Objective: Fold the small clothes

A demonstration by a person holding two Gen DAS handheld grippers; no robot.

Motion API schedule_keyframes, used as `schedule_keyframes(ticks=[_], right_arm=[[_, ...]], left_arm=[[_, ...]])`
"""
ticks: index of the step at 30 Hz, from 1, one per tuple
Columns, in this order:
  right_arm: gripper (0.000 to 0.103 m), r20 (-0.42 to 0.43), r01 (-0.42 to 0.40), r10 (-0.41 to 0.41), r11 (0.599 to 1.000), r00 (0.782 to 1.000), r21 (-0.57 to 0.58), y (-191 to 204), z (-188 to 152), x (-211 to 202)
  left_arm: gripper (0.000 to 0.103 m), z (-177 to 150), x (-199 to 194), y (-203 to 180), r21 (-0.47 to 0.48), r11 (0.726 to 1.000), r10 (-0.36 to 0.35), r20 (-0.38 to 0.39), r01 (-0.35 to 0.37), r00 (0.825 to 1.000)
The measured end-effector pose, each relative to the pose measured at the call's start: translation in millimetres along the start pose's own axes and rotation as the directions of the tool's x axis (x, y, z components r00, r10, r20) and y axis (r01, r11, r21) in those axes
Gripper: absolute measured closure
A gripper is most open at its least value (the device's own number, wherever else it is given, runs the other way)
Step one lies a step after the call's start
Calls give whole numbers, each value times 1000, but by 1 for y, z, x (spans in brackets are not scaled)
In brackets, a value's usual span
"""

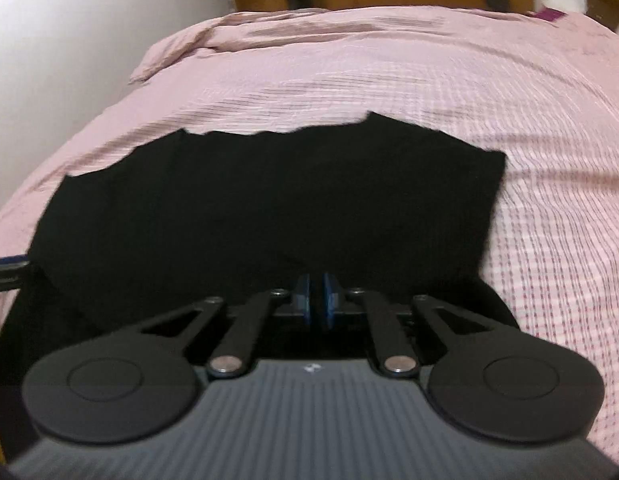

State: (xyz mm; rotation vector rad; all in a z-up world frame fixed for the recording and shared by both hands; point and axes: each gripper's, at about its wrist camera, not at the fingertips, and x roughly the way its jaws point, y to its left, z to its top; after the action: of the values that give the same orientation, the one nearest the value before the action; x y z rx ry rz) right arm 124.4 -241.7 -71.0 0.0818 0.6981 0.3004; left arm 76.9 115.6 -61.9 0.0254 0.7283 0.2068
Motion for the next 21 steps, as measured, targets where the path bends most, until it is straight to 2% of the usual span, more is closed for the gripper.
schedule_keyframes(ticks=[3,5,9,15,19,21], right_arm=[[95,75,36,-28,994,997,-102,13,17,-21],[95,134,61,-44,990,990,-126,16,33,-34],[96,206,182,-145,968,968,-174,13,58,-37],[96,107,267,-252,949,962,-164,-14,62,17],[97,28,286,-285,949,958,-131,-29,49,53],[98,25,290,-289,951,957,-111,-34,44,61]], left_arm=[[27,1,2,-2,0,1000,10,10,-10,1000],[27,-1,3,-3,2,1000,17,15,-17,1000],[26,-4,3,-3,5,1000,21,25,-22,999],[23,-3,8,-1,3,1000,28,19,-28,999],[23,-2,7,-2,27,999,37,22,-37,999],[23,-1,3,-2,38,999,37,22,-38,999]])
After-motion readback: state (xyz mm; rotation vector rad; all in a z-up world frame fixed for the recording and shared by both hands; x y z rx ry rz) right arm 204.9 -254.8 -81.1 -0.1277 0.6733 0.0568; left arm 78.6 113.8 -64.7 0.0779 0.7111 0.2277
